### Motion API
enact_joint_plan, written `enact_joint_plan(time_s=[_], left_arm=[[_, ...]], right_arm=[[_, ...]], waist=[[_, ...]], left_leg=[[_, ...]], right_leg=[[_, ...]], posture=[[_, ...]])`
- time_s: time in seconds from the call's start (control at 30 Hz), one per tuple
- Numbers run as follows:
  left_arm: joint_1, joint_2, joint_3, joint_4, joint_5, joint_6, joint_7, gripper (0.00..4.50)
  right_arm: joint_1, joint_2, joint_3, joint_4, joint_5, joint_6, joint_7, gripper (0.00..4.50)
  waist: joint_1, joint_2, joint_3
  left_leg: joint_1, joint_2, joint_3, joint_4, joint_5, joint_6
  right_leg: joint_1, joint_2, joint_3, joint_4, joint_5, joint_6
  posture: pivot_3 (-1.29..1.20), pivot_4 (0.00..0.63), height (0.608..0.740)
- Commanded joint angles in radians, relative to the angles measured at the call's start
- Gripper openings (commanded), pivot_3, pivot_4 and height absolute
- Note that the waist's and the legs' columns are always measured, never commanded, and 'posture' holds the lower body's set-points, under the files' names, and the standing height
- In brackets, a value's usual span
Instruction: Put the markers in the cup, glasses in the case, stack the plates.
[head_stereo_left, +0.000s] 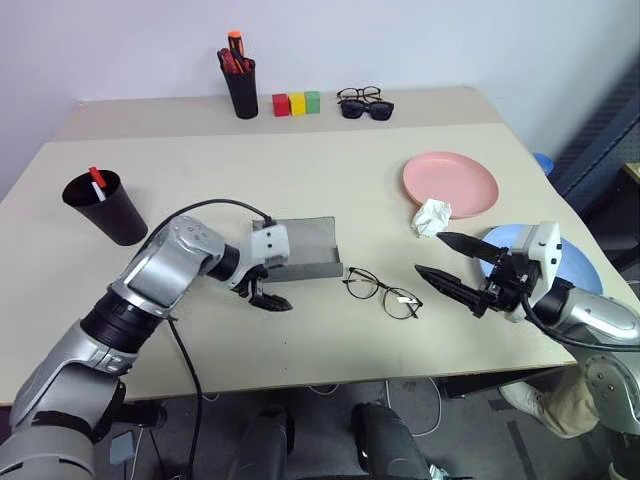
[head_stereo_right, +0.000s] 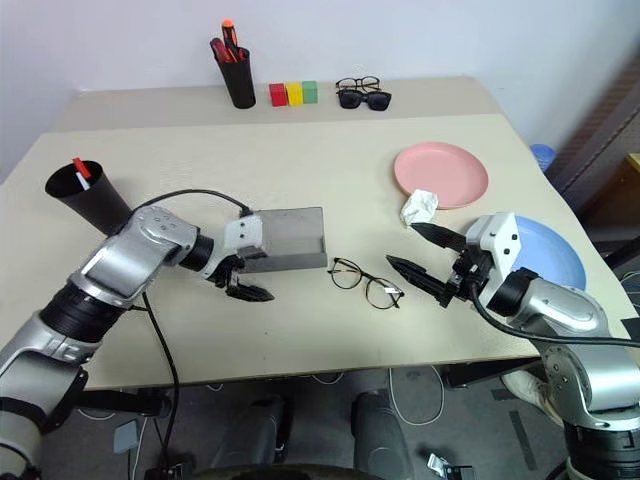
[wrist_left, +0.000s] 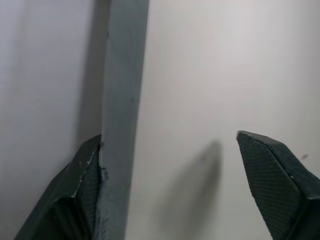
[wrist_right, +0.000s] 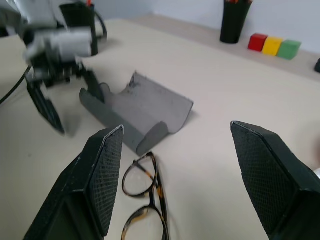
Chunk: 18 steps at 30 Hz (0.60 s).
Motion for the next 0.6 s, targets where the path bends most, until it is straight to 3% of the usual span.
enact_joint_plan(time_s=[0.03,0.17,0.2,0.27,0.47,0.6], left_arm=[[0.064,0.036,0.171,-0.115,-0.155,0.046,-0.034,3.94],[0.206,-0.018,0.351,-0.162,-0.257,-0.117,-0.003,3.94],[0.237,0.006,0.371,-0.173,-0.277,-0.111,-0.025,3.94],[0.267,0.056,0.386,-0.189,-0.308,-0.066,-0.044,3.94],[0.373,0.108,0.448,-0.102,-0.32,-0.366,-0.214,3.94],[0.406,0.125,0.472,-0.074,-0.364,-0.413,-0.268,3.94]], right_arm=[[-0.017,-0.058,0.042,0.041,-0.039,0.027,0.044,3.48],[-0.086,-0.111,0.13,0.12,-0.085,0.105,0.062,3.48],[-0.116,-0.12,0.161,0.142,-0.1,0.137,0.058,3.48],[-0.168,-0.125,0.204,0.181,-0.117,0.176,0.064,3.48],[-0.313,-0.098,0.308,0.262,-0.118,0.285,0.108,3.48],[-0.357,-0.089,0.354,0.298,-0.131,0.313,0.142,3.48]], waist=[[-0.003,0.0,0.0],[-0.001,0.001,-0.001],[-0.002,0.001,0.0],[-0.001,0.0,0.0],[0.004,0.0,0.0],[0.004,0.0,0.0]], left_leg=[[0.0,0.0,0.0,0.0,0.0,0.0],[0.002,0.0,0.002,-0.003,0.0,0.0],[0.002,0.001,0.002,-0.003,0.0,0.0],[0.002,0.001,0.002,-0.002,0.0,0.0],[0.001,0.001,0.003,-0.002,0.0,0.0],[0.0,0.001,0.003,-0.004,0.0,0.0]], right_leg=[[0.0,0.0,0.0,0.0,0.0,0.0],[0.0,-0.001,0.001,-0.001,0.002,-0.003],[0.0,-0.001,0.001,-0.001,0.002,-0.003],[0.0,0.0,0.001,-0.001,0.003,-0.005],[0.0,-0.001,0.001,-0.003,0.003,-0.005],[0.0,-0.002,0.0,-0.006,0.003,-0.005]], posture=[[0.0,0.15,0.74],[0.0,0.15,0.74],[0.0,0.15,0.74],[0.0,0.15,0.74],[0.0,0.15,0.74],[0.0,0.15,0.74]])
